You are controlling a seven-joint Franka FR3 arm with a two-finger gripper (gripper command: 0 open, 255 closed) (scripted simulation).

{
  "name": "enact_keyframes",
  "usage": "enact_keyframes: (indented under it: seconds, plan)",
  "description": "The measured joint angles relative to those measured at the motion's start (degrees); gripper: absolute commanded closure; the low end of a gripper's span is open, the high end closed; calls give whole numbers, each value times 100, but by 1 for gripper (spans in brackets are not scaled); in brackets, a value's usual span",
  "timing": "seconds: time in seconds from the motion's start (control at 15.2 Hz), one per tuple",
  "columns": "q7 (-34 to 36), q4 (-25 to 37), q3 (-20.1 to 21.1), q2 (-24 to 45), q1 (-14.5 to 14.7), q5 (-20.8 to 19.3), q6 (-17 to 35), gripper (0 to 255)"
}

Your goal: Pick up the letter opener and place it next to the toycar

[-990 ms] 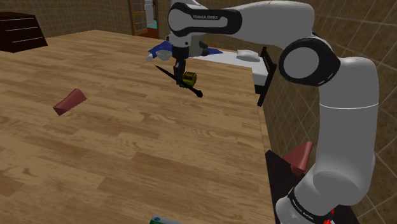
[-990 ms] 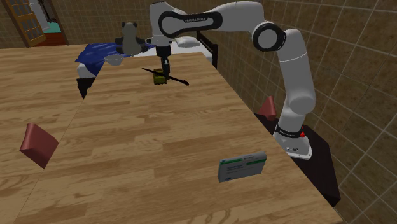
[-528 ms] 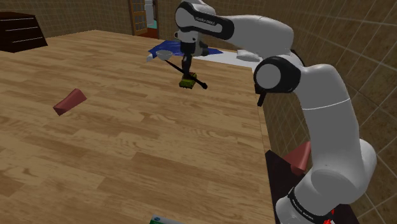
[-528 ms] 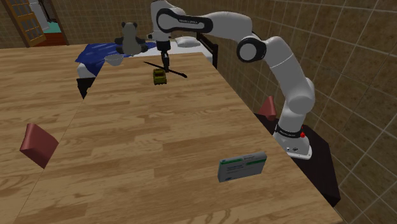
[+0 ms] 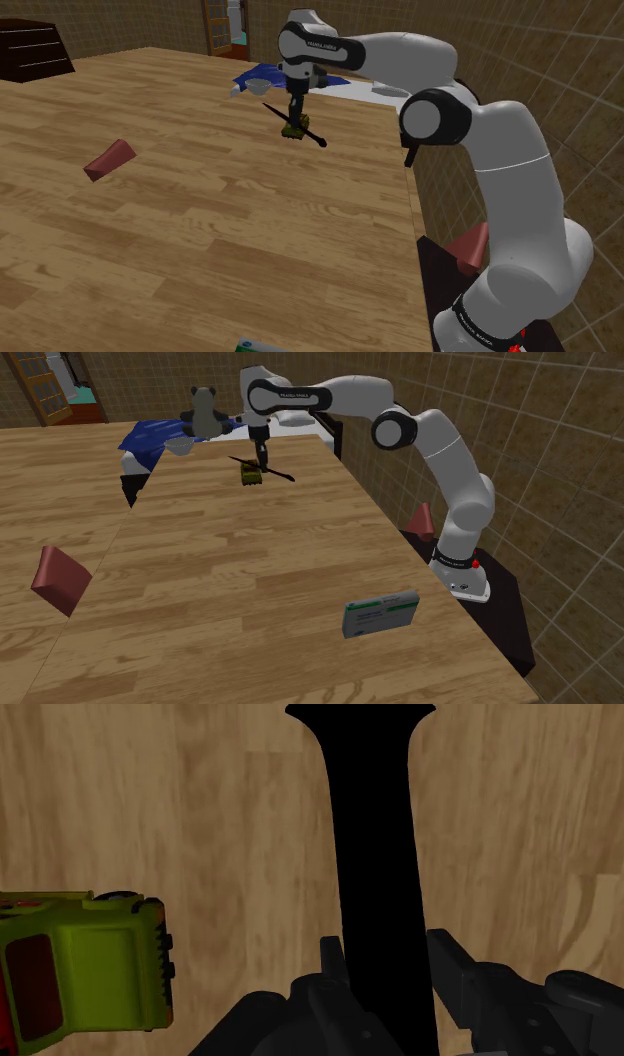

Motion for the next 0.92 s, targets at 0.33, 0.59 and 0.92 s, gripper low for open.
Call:
enact_keyframes:
  seconds: [0.33,0.59,0.92]
  plan:
    - [13,-652,7,-155,-42,12,496,255]
    - [13,-1071,7,-216,-70,15,850,255]
    - [15,-1453,4,-212,-90,11,1237,255]
